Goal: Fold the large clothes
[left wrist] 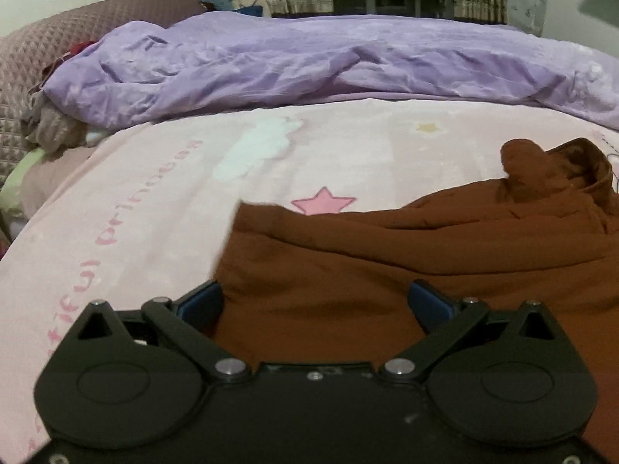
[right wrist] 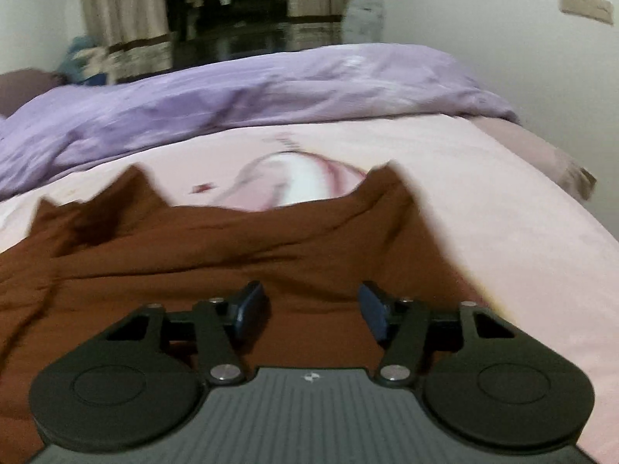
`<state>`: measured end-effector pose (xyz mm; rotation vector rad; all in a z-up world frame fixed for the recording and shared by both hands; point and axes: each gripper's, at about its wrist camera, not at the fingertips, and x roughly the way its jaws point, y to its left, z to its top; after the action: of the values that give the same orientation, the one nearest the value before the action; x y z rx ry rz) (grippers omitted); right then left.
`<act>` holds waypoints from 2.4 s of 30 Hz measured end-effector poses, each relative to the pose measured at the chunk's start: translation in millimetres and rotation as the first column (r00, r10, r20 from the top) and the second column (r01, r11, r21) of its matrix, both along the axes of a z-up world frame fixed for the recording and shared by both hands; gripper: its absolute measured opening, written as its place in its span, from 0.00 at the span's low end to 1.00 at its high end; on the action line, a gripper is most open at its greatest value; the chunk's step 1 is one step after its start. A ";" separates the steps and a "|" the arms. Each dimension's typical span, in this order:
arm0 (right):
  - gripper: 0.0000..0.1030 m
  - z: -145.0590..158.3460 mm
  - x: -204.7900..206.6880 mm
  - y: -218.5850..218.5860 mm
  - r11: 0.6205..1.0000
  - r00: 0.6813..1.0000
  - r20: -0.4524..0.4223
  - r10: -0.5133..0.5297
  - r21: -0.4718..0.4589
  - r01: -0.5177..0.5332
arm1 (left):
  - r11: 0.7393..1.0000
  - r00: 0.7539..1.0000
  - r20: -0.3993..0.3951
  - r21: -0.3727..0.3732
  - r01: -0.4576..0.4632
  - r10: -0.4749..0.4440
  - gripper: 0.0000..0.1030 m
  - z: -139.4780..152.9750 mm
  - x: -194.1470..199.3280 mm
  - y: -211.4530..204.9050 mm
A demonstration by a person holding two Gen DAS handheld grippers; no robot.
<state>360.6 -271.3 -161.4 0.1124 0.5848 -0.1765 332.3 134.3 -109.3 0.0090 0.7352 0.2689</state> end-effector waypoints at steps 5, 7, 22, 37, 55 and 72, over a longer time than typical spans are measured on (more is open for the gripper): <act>0.86 -14.2 2.1 -39.5 0.989 0.998 -0.024 -0.066 0.131 0.068 | 0.998 1.000 0.013 -0.061 -0.018 0.019 1.00 -4.5 -4.2 11.0; 0.86 -15.6 1.8 -44.9 0.983 0.998 -0.030 -0.060 0.174 0.064 | 0.995 0.999 0.018 -0.092 -0.025 0.027 1.00 -8.9 -2.9 13.9; 0.92 16.1 -88.9 -53.6 0.992 0.996 -0.084 -0.034 0.119 0.044 | 1.000 1.000 0.025 0.020 -0.003 0.003 1.00 38.6 -65.1 16.1; 0.77 -19.7 -43.9 -63.6 0.896 0.999 -0.024 0.048 0.442 -0.032 | 0.996 0.997 -0.059 0.075 0.049 -0.044 1.00 14.5 -81.4 -8.8; 0.79 -16.7 -40.2 -62.5 0.940 0.992 -0.034 0.119 0.325 -0.101 | 0.996 0.998 -0.047 0.075 0.046 -0.042 1.00 10.3 -86.0 -2.5; 0.27 82.0 -66.3 24.4 0.975 0.960 0.241 0.142 0.135 -0.178 | 0.990 0.998 -0.044 0.138 0.042 -0.037 1.00 16.9 -87.0 1.0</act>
<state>294.3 -246.9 -79.4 0.2330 0.3733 0.0406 245.3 135.3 -92.4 0.1615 0.7560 0.2823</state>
